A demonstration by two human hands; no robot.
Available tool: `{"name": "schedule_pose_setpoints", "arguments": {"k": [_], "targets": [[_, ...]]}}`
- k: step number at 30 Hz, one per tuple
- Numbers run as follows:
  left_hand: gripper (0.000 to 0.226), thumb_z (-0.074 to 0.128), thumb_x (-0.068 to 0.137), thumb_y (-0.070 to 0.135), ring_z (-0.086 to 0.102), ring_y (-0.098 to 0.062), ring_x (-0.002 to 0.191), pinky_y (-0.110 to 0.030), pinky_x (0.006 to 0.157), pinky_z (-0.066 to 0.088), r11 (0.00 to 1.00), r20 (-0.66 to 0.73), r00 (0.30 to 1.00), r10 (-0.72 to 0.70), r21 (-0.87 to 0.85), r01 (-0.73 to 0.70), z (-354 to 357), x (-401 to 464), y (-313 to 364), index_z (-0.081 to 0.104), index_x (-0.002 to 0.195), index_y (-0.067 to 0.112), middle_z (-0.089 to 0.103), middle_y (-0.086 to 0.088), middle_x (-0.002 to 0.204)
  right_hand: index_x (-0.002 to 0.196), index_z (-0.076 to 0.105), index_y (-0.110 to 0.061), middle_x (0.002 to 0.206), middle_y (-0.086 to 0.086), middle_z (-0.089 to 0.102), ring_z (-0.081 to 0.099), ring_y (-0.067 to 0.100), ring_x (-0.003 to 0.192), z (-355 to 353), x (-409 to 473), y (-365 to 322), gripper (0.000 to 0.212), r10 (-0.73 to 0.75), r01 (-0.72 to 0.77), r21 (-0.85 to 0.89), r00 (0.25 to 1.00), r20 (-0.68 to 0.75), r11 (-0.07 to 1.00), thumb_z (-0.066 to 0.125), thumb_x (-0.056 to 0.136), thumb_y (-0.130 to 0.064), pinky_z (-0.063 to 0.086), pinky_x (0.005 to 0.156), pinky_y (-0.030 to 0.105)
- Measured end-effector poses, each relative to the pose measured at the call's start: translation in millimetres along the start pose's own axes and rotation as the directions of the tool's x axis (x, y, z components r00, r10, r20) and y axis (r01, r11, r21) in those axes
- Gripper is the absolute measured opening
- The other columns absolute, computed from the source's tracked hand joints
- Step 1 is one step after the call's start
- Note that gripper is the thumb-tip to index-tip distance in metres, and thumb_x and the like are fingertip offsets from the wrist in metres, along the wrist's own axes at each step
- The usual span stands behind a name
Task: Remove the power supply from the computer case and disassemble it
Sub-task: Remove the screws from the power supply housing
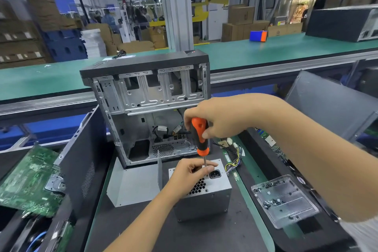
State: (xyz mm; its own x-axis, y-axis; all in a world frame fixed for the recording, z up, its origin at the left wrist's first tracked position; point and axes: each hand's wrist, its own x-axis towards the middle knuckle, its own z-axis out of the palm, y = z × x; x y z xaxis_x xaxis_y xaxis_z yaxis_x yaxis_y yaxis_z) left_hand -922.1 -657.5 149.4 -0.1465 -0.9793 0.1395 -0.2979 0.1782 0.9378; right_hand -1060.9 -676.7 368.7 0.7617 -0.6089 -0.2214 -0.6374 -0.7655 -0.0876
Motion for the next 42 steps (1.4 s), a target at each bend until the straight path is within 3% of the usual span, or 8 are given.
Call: {"name": "schedule_pose_setpoints", "arguments": {"k": [4,10,14,19,21,27,37,42], "targets": [[0.017,0.060,0.097,0.023,0.066,-0.005,0.091,-0.014,0.078,0.045,1.000,-0.004,1.000,0.020,0.020,-0.020,1.2,-1.5,2.5,0.077,0.096,0.025,0.076,0.004,0.094,0.116,0.048,-0.028,0.099,-0.005,0.050,0.057,0.023,0.089,1.2,1.3,-2.7,0.036,0.052,-0.051,-0.040,0.998,0.032,0.998,0.052,0.089,-0.006,0.053,0.073,0.038],[0.022,0.058,0.098,0.023,0.056,-0.004,0.075,-0.021,0.071,0.040,0.996,-0.006,0.999,0.044,0.075,-0.043,2.0,-2.2,3.7,0.074,0.083,0.029,0.071,0.000,0.081,0.090,0.049,-0.016,0.077,-0.002,0.043,0.051,0.022,0.072,8.1,12.2,-4.2,0.071,0.233,-0.282,-0.135,0.926,-0.296,0.950,0.036,0.074,-0.084,0.035,0.052,0.029],[0.021,0.058,0.098,0.023,0.053,-0.003,0.072,-0.017,0.067,0.038,0.997,0.016,0.999,0.048,0.054,-0.049,0.7,-1.0,2.5,0.075,0.087,0.017,0.068,-0.001,0.077,0.066,0.035,-0.012,0.066,0.001,0.036,0.035,0.016,0.054,8.0,17.9,-7.2,0.062,0.250,-0.338,-0.252,0.913,-0.323,0.907,0.034,0.090,-0.069,0.026,0.048,0.029],[0.019,0.057,0.098,0.021,0.055,0.001,0.074,-0.012,0.069,0.040,1.000,0.036,0.999,-0.002,-0.001,0.002,0.7,-0.3,4.1,0.075,0.101,0.019,0.068,0.011,0.079,0.104,0.052,-0.021,0.088,-0.006,0.045,0.043,0.017,0.078,1.1,10.9,-2.3,0.008,0.126,-0.136,-0.164,0.990,-0.068,0.977,0.050,0.097,-0.022,0.029,0.054,0.025],[0.018,0.057,0.099,0.022,0.056,0.000,0.075,-0.014,0.069,0.040,1.000,0.049,0.999,0.015,0.010,-0.016,-0.2,-0.7,4.9,0.075,0.098,0.021,0.071,0.006,0.082,0.112,0.055,-0.028,0.093,-0.010,0.042,0.046,0.015,0.087,-4.5,6.9,-0.8,0.026,0.083,-0.082,-0.112,0.997,0.005,0.990,0.055,0.092,-0.012,0.030,0.056,0.023],[0.020,0.055,0.099,0.026,0.061,-0.019,0.083,-0.029,0.076,0.045,0.999,0.068,0.997,0.025,0.026,-0.027,-3.7,2.1,0.3,0.074,0.093,0.023,0.072,-0.005,0.089,0.107,0.059,-0.022,0.075,-0.006,0.040,0.044,0.017,0.066,3.2,11.3,-3.4,0.067,0.282,-0.324,-0.184,0.934,-0.220,0.928,0.039,0.077,-0.079,0.030,0.053,0.028],[0.020,0.056,0.099,0.028,0.054,0.000,0.074,-0.012,0.069,0.040,0.999,0.080,0.996,0.042,0.030,-0.044,-4.7,2.3,-2.2,0.073,0.091,0.025,0.066,0.012,0.078,0.109,0.054,-0.028,0.091,-0.009,0.051,0.054,0.021,0.089,-4.7,4.6,-3.0,0.026,0.101,-0.100,-0.065,0.995,0.013,0.993,0.055,0.089,-0.011,0.046,0.072,0.037],[0.020,0.056,0.099,0.025,0.056,0.001,0.074,-0.013,0.070,0.040,0.997,0.063,0.997,0.053,0.057,-0.057,-3.4,-0.3,1.5,0.073,0.088,0.020,0.069,0.012,0.079,0.118,0.051,-0.025,0.092,-0.004,0.047,0.049,0.019,0.083,-4.0,6.1,-6.4,0.054,0.187,-0.197,-0.142,0.979,-0.085,0.970,0.057,0.082,-0.064,0.037,0.063,0.032]]}}
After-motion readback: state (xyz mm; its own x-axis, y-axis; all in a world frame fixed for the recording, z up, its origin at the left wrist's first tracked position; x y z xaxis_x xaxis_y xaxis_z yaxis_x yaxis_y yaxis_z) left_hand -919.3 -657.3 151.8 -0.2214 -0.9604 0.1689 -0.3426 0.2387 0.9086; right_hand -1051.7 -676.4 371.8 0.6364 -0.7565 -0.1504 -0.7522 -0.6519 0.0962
